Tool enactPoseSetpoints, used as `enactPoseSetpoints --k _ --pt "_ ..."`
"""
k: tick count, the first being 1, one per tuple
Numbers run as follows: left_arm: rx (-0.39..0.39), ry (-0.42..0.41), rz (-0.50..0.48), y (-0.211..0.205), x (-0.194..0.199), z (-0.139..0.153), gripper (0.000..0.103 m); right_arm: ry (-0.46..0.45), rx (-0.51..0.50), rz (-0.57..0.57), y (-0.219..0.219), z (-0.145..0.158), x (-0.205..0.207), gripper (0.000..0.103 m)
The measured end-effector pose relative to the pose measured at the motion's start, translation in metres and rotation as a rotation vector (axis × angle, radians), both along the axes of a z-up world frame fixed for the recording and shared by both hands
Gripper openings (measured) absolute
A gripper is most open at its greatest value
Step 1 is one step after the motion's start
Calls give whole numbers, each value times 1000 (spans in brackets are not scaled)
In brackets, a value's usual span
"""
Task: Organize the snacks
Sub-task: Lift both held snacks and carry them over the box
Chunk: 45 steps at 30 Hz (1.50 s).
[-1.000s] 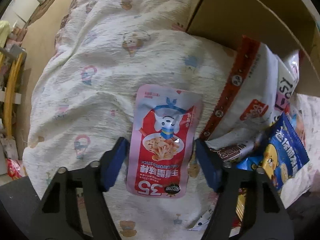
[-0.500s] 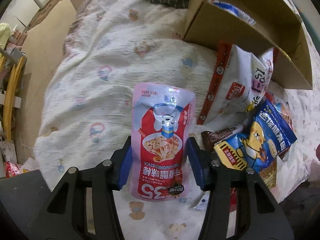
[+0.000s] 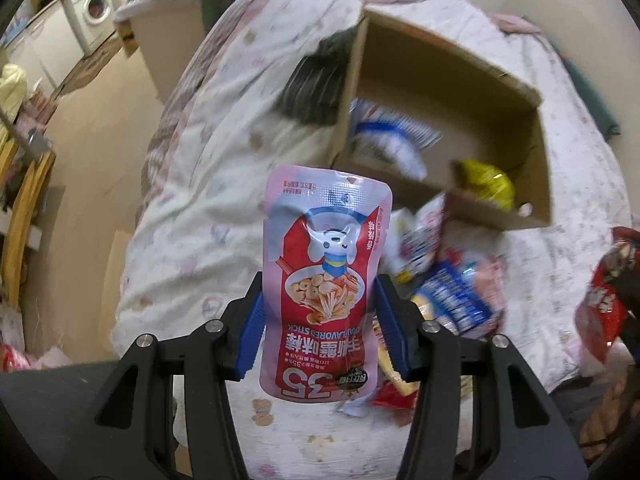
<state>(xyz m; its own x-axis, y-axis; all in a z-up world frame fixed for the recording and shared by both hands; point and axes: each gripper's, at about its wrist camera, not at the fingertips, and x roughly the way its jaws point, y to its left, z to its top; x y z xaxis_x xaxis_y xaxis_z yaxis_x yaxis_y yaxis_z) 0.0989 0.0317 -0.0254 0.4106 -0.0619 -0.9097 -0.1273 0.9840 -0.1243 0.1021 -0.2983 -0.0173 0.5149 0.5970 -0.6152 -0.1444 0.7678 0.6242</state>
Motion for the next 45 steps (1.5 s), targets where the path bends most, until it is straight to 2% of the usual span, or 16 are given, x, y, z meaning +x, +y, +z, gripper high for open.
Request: enactPoseSetpoints --k 3,7,11,18,30,34,36,40,45 --pt "4 -44 -34 -8 13 12 48 -34 23 -6 -1 10 4 75" --pt "58 -104 -85 -21 34 26 48 -71 39 -8 -2 21 13 75" --pt "45 -118 -108 -29 53 36 48 -99 22 -5 -2 32 34 75" --pt "44 -152 -148 -41 84 45 48 -29 37 -21 -9 22 84 75" --pt "-4 -143 -156 -55 138 17 48 13 -22 11 11 2 151 75" --pt "-19 -169 -127 -60 146 7 48 22 -46 4 19 -7 157 75" --pt "-38 -158 -156 -67 151 1 48 28 -44 0 22 -10 159 76" --pt "-7 -157 -192 -79 154 -6 49 31 -81 3 30 -11 159 77" --pt "-17 -131 -200 -87 155 -14 50 42 -106 -1 32 -14 158 77"
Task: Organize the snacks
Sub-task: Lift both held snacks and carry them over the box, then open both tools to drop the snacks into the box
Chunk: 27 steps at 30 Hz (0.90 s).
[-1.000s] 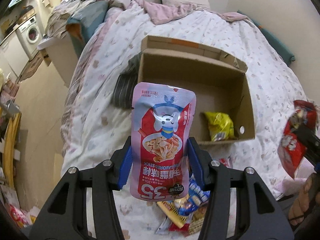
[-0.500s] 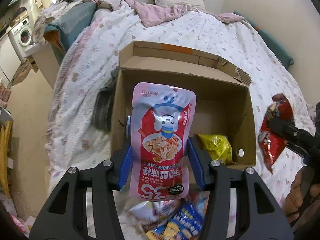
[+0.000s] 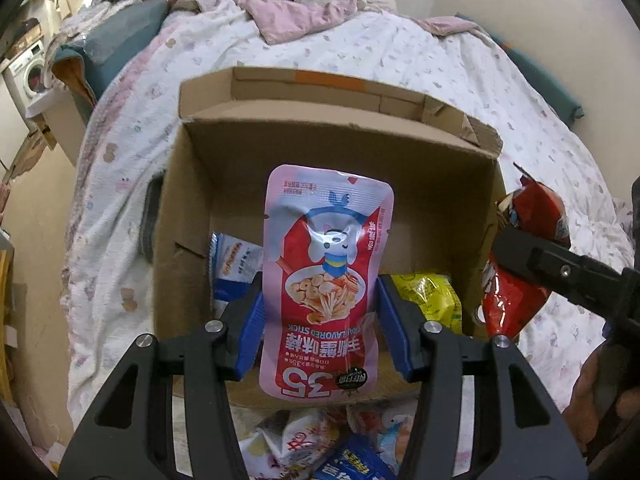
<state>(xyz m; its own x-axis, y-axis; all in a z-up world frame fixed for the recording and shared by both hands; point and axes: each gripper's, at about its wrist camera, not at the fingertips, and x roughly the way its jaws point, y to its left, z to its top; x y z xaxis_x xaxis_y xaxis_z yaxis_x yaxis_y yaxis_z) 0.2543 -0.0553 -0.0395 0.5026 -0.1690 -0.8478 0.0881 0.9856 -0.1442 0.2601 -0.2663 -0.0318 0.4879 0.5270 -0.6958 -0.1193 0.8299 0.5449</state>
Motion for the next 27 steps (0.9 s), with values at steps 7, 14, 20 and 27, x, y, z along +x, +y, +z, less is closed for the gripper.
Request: enactPoseSetpoints --k 7,14,20,27 --pt "41 1 -29 -7 -5 -4 53 25 8 -16 -4 -5 2 78" --pt "39 2 -33 -6 -9 -2 55 22 9 -17 -4 -8 3 78" --pt "38 -22 -36 -5 -14 4 73 16 5 -14 -3 -7 2 79" --pt "61 -54 -19 1 -16 9 79 -11 24 -13 -5 -3 1 91"
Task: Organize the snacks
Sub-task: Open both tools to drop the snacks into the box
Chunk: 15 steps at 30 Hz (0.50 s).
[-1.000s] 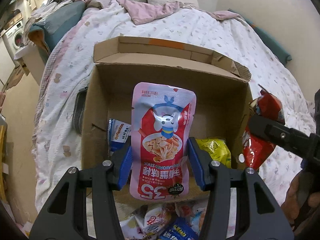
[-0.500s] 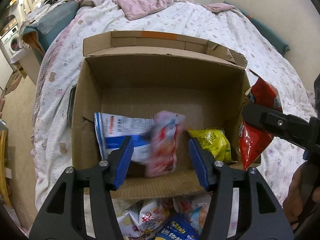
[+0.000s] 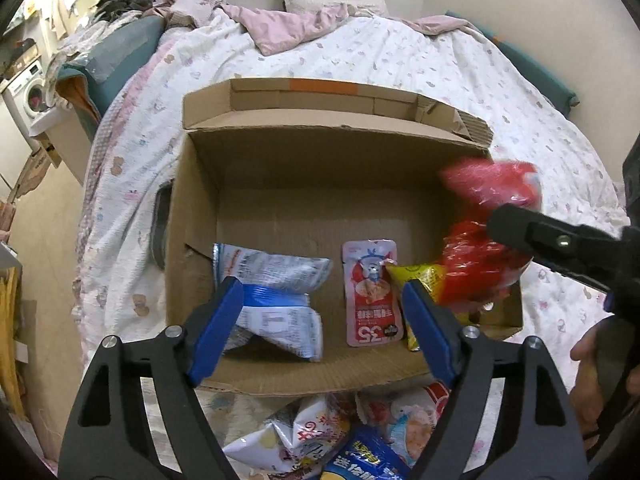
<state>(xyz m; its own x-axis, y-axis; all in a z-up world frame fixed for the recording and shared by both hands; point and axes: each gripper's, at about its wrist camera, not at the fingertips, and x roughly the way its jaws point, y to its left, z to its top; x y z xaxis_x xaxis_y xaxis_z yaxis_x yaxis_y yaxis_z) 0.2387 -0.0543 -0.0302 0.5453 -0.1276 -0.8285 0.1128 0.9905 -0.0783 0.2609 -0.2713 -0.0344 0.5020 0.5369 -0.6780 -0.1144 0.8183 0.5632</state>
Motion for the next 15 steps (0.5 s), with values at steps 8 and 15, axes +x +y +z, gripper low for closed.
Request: enactPoseSetpoints --k 8,15 --pt "-2 -5 15 6 0 1 79 -4 4 2 -3 3 1 92" --pt "15 -21 25 8 -7 4 79 -6 11 -2 -7 5 -1 92"
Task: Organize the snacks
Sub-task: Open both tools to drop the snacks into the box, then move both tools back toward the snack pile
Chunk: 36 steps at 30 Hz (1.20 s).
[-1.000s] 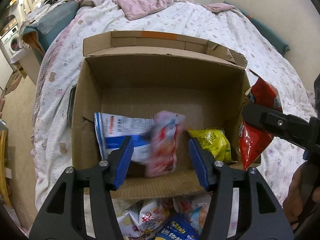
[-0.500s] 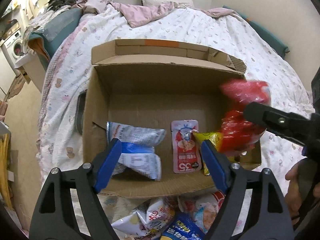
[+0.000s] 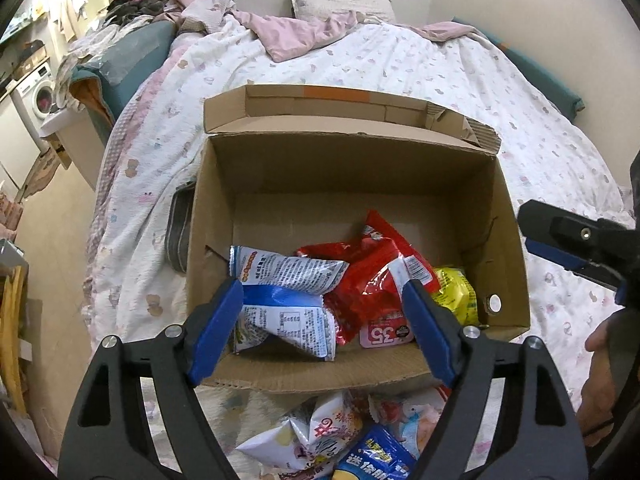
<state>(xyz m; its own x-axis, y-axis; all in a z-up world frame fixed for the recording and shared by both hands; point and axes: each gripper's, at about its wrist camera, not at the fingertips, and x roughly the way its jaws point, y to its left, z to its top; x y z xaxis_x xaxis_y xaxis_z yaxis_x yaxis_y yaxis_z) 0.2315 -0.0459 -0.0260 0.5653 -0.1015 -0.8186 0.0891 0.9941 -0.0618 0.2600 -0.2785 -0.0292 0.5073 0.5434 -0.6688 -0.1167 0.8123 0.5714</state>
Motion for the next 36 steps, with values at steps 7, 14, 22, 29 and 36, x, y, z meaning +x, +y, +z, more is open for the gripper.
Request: enactPoseSetpoints --k 7,14,22,29,36 --pt "9 -15 31 8 -11 6 79 -14 -3 -3 -3 7 -12 92" --pt "14 -39 52 21 -30 19 79 -19 -19 5 -1 14 -28 92" --pt "-21 4 94 37 -54 17 79 -24 -54 0 -5 16 -56 92" --pt "-23 20 121 50 -72 18 79 -13 -74 -20 -7 14 -86 92" --pt "-40 48 121 55 -97 12 79 3 -97 11 1 7 -112 92"
